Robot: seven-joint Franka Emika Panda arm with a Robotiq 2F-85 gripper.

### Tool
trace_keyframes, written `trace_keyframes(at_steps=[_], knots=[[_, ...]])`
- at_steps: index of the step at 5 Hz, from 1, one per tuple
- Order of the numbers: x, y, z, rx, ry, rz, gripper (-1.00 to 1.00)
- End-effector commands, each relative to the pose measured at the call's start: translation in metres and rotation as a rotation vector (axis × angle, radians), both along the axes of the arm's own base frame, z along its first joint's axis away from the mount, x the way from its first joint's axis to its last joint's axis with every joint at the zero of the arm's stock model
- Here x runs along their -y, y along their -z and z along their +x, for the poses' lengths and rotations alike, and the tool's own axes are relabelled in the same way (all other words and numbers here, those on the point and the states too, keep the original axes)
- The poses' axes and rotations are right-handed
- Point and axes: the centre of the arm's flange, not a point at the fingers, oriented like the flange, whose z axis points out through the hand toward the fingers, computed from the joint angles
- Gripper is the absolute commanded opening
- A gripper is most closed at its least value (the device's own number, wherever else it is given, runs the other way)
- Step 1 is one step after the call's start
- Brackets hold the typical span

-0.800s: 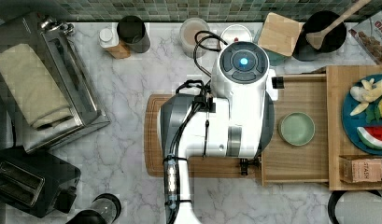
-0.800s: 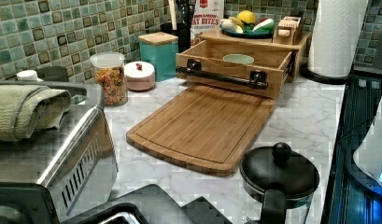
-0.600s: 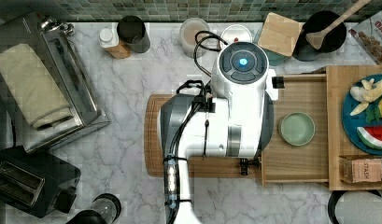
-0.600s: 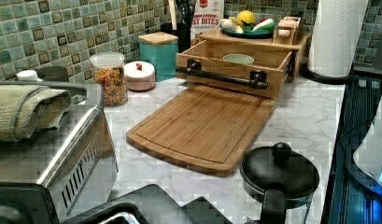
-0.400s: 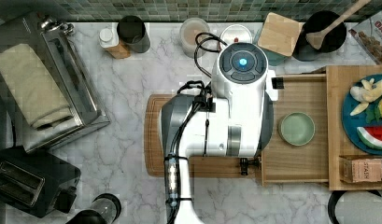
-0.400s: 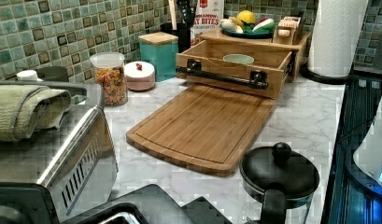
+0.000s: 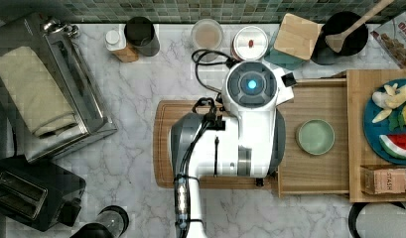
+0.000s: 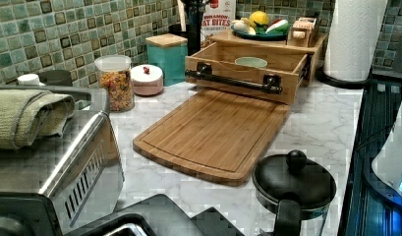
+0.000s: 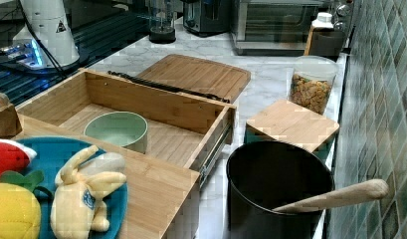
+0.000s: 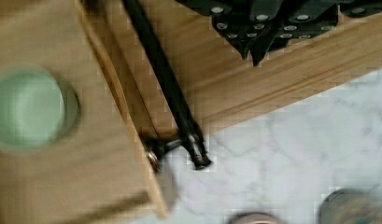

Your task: Close the drawer.

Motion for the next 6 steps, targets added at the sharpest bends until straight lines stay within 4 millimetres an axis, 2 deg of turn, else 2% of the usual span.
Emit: trace_keyframes(at_steps=[1, 2, 3, 4, 5, 6], knots=[[-0.082, 0.027, -0.037, -0.045, -0.38, -0.059, -1.0], [-0.083, 0.065, -0.035, -0.051, -0.426, -0.138, -1.0], [-0.075, 0.098, -0.039, -0.035, -0.421, -0.221, -1.0], [-0.062, 0.13, -0.03, -0.059, -0.359, -0.201, -1.0], [-0.05, 0.155, -0.026, -0.097, -0.27, -0.186, -1.0], [-0.039, 0.157, -0.028, -0.114, -0.259, -0.189, -1.0]])
